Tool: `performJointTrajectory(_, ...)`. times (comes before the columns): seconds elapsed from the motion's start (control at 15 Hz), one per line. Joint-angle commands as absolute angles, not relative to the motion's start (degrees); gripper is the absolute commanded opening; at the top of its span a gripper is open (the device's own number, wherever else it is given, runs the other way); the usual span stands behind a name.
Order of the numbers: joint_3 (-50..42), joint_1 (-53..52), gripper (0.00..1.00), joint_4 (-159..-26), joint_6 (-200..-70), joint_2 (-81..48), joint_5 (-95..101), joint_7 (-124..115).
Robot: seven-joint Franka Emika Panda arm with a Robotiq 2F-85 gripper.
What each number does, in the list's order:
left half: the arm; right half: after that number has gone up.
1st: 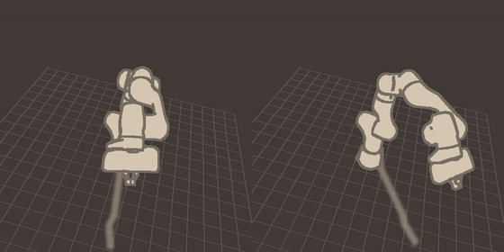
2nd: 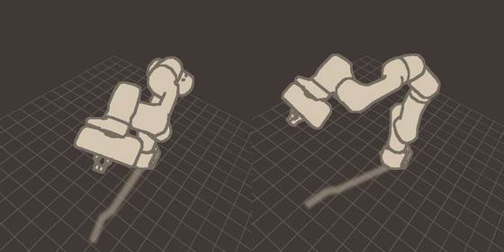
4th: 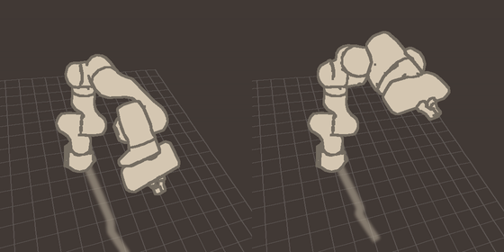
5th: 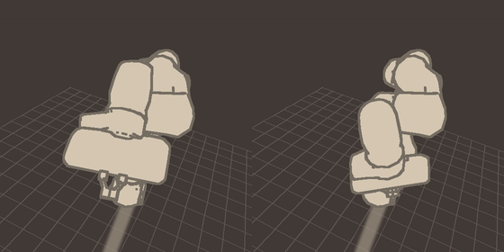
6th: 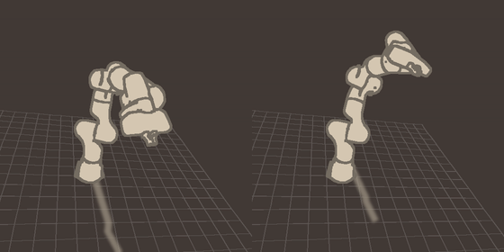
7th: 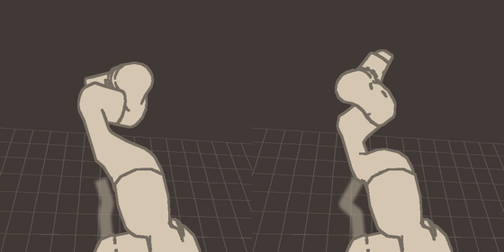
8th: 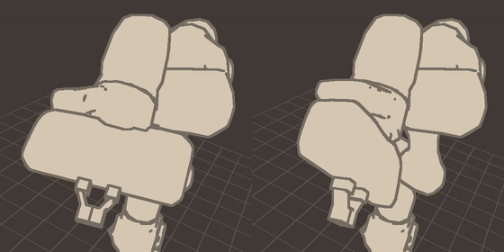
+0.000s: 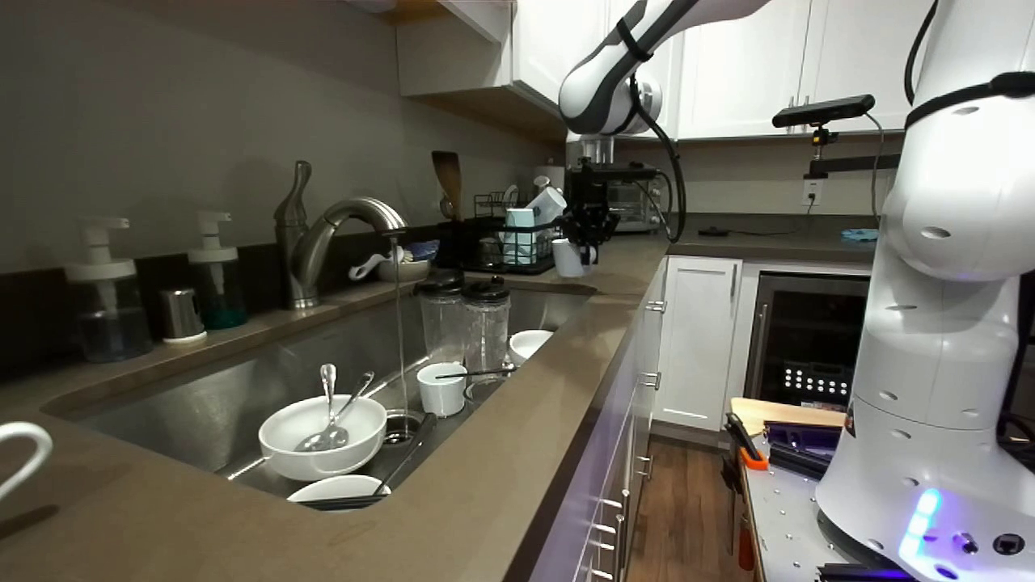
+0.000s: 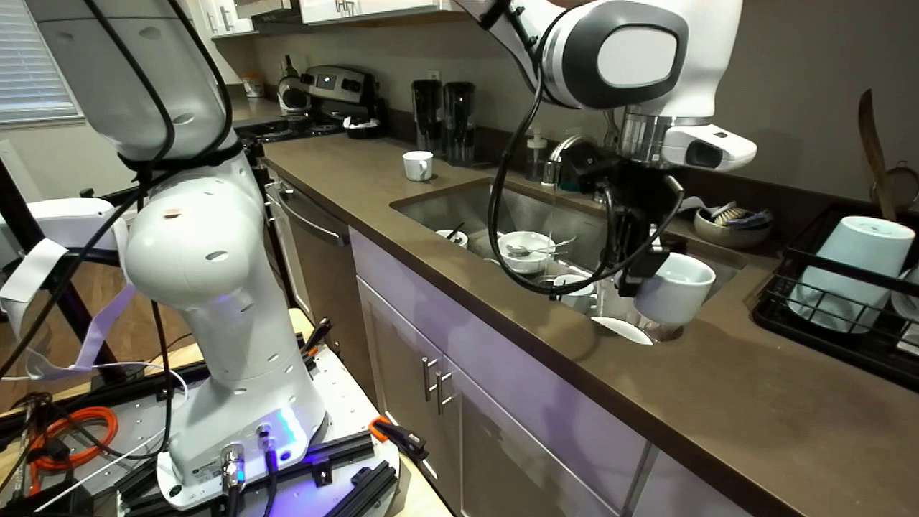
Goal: Pour some water into the cup.
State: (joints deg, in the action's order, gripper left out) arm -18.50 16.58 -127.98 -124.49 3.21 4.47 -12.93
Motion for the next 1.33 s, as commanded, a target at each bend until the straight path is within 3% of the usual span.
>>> performJointTrajectory(0.0,-19.43,18.26,0.04,-125.48,-124.61,1.8,2.35,-12.78)
performJointTrajectory(1.27,-21.33,24.23,0.04,-104.03,-120.85,-17.11,-10.57,-11.65)
